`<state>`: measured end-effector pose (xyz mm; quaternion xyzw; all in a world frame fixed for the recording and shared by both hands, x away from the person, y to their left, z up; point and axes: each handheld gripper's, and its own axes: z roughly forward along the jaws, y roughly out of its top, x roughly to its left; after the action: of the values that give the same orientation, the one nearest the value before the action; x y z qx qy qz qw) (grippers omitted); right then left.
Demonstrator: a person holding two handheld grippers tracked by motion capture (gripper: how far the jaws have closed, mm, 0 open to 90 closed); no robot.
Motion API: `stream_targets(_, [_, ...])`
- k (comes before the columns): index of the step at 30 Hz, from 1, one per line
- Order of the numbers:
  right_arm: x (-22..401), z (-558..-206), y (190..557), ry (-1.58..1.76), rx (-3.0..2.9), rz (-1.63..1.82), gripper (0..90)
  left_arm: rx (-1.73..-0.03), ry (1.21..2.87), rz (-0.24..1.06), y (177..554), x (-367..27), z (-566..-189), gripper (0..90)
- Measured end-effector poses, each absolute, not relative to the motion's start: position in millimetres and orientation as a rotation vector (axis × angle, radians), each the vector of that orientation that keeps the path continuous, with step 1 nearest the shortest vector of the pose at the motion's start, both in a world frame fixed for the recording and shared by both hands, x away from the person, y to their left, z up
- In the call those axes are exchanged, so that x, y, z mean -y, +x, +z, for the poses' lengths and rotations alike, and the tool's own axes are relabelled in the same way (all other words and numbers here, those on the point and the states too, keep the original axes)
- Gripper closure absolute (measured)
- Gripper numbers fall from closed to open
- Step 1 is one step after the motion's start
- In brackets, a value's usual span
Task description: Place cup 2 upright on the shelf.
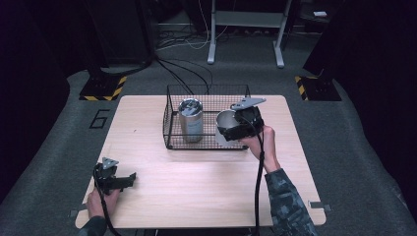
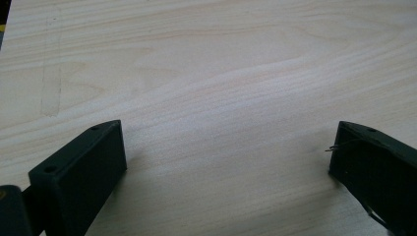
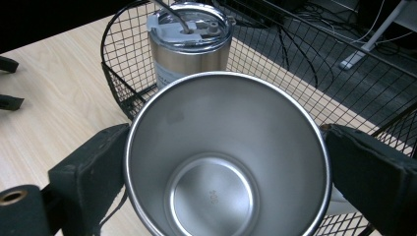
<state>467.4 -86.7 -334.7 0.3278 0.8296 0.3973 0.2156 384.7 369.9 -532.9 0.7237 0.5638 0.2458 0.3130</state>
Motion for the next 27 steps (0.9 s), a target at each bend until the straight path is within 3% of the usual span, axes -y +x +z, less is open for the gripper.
stream_targets(27, [73, -331, 516, 0.969, -2.288, 1.074, 5.6, -1.484, 1.907, 0.645, 385, -370, -533, 0.4])
